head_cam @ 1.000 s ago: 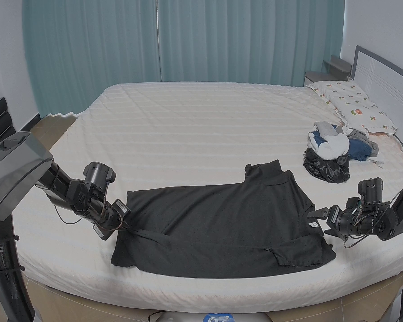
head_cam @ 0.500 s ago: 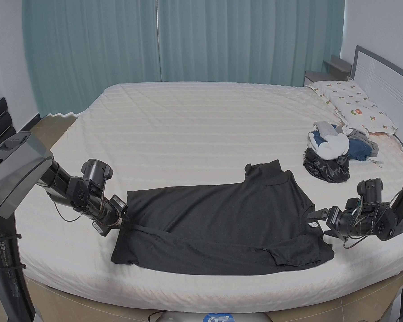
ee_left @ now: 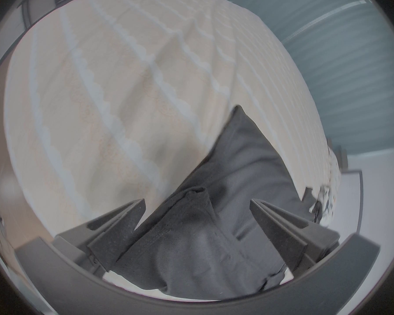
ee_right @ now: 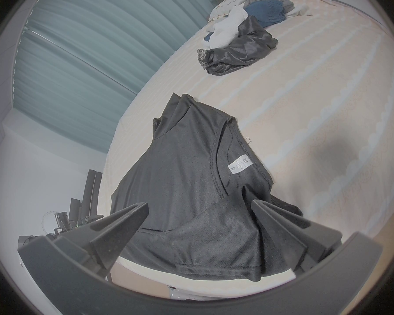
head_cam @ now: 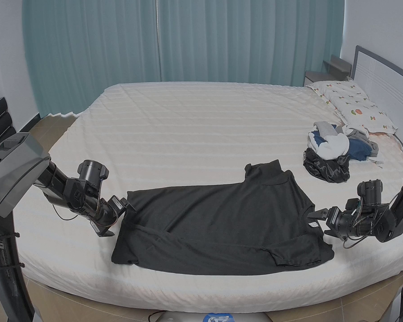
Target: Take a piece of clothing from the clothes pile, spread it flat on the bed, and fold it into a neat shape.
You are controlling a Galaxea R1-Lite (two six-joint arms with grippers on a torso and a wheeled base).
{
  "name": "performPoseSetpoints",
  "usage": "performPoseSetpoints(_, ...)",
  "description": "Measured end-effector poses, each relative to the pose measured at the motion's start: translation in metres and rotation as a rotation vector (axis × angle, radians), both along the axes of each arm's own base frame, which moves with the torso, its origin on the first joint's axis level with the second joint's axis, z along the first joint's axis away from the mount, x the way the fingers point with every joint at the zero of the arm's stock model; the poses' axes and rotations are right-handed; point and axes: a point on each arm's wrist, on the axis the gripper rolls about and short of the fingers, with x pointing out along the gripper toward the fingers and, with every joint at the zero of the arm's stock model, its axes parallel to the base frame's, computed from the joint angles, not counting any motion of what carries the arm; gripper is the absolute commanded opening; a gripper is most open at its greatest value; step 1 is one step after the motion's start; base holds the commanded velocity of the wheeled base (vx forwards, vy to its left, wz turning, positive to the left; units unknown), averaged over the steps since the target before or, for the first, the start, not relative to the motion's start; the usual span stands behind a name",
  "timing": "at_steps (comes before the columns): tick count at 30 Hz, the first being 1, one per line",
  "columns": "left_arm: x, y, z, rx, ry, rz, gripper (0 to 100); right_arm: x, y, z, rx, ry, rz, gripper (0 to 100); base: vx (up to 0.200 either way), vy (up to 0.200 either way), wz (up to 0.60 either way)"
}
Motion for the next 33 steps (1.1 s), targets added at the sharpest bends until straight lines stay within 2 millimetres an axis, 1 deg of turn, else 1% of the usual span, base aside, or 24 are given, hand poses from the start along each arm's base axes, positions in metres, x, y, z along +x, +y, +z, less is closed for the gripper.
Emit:
performPoseSetpoints(5, -0.01, 0.001, -0.009, 0.008, -0.052, -0.125, 100, 0.0, 0.0, -0.001, 0.0, 0.003, 0.001, 100, 0.0, 0.0, 0.0)
performPoseSetpoints(9, -0.021, 0.006, -0.014, 0.005, -0.128, -0.21, 100, -0.001, 0.0, -0.001, 0.0, 0.006, 0.0, 100, 0.0, 0.0, 0.0)
performPoseSetpoints(14, -0.047, 0.019, -0.024, -0.001, -0.241, -0.373, 100, -0.002, 0.0, -0.002, 0.0, 0.008, 0.002, 100, 0.0, 0.0, 0.0)
performPoseSetpoints(17, -0.062, 0.026, -0.029, 0.002, -0.273, -0.449, 100, -0.002, 0.001, -0.002, 0.0, 0.011, 0.003, 100, 0.0, 0.0, 0.0)
performPoseSetpoints(22, -0.08, 0.033, -0.033, -0.005, -0.274, -0.506, 100, -0.004, 0.001, -0.002, 0.0, 0.013, 0.004, 100, 0.0, 0.0, 0.0)
performPoseSetpoints(26, -0.087, 0.034, -0.035, 0.003, -0.263, -0.526, 100, -0.004, 0.001, -0.003, -0.001, 0.015, 0.005, 100, 0.0, 0.0, 0.0)
performPoseSetpoints(31, -0.091, 0.034, -0.038, 0.042, -0.267, -0.575, 100, -0.005, 0.001, -0.003, -0.001, 0.016, 0.005, 100, 0.0, 0.0, 0.0)
performPoseSetpoints(32, -0.092, 0.034, -0.039, 0.048, -0.267, -0.583, 0, -0.005, 0.001, -0.003, -0.001, 0.016, 0.005, 100, 0.0, 0.0, 0.0)
performPoseSetpoints(33, -0.093, 0.033, -0.04, 0.05, -0.264, -0.587, 0, -0.005, 0.001, -0.003, -0.001, 0.016, 0.005, 100, 0.0, 0.0, 0.0)
